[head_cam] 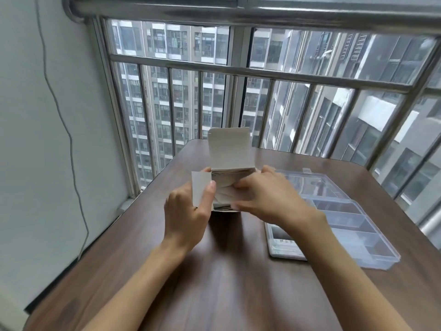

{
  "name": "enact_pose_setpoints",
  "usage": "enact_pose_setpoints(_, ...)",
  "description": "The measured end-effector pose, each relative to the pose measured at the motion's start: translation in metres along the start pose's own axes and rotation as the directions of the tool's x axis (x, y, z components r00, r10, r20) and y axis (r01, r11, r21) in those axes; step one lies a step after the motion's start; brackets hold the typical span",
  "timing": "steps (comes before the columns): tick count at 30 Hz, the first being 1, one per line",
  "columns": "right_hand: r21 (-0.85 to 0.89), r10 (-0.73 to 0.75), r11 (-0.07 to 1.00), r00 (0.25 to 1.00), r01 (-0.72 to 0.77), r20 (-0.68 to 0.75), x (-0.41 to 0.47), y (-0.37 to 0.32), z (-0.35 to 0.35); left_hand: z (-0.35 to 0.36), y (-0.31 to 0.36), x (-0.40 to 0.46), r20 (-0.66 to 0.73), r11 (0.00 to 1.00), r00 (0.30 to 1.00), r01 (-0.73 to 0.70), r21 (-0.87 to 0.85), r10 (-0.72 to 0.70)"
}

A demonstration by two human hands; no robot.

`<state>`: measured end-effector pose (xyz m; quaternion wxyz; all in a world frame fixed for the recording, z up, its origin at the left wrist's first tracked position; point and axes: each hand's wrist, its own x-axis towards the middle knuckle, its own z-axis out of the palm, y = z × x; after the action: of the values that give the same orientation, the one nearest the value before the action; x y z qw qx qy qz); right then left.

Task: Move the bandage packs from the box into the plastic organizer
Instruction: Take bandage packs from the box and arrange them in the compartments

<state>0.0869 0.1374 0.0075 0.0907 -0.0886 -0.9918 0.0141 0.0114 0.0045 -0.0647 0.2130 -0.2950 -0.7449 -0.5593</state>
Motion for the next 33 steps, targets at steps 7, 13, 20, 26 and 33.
enact_pose_setpoints(7, -0.031, 0.034, 0.999, 0.997, -0.036, -0.069, 0.001, -0.002, 0.007, 0.003, 0.003, 0.0, 0.031, 0.987, 0.999, -0.017, -0.16, 0.022)
enact_pose_setpoints(13, 0.046, 0.006, 0.999, 0.991, 0.0, -0.131, 0.002, -0.002, 0.006, 0.0, 0.006, 0.002, 0.041, 0.972, 0.995, 0.094, -0.217, -0.087)
enact_pose_setpoints(20, 0.104, -0.061, 0.992, 0.989, 0.075, -0.132, 0.002, 0.0, 0.004, -0.003, 0.0, 0.007, 0.017, 0.958, 0.984, 0.177, -0.224, -0.177)
enact_pose_setpoints(26, 0.183, -0.067, 0.976, 0.967, 0.114, -0.248, 0.004, 0.003, 0.004, -0.005, 0.011, 0.013, 0.03, 0.861, 0.949, 0.297, -0.413, -0.314)
enact_pose_setpoints(33, 0.445, 0.038, 0.888, 0.947, 0.114, -0.318, 0.015, 0.003, 0.011, -0.01, 0.006, 0.022, 0.16, 0.757, 0.877, 0.474, -0.45, -0.454)
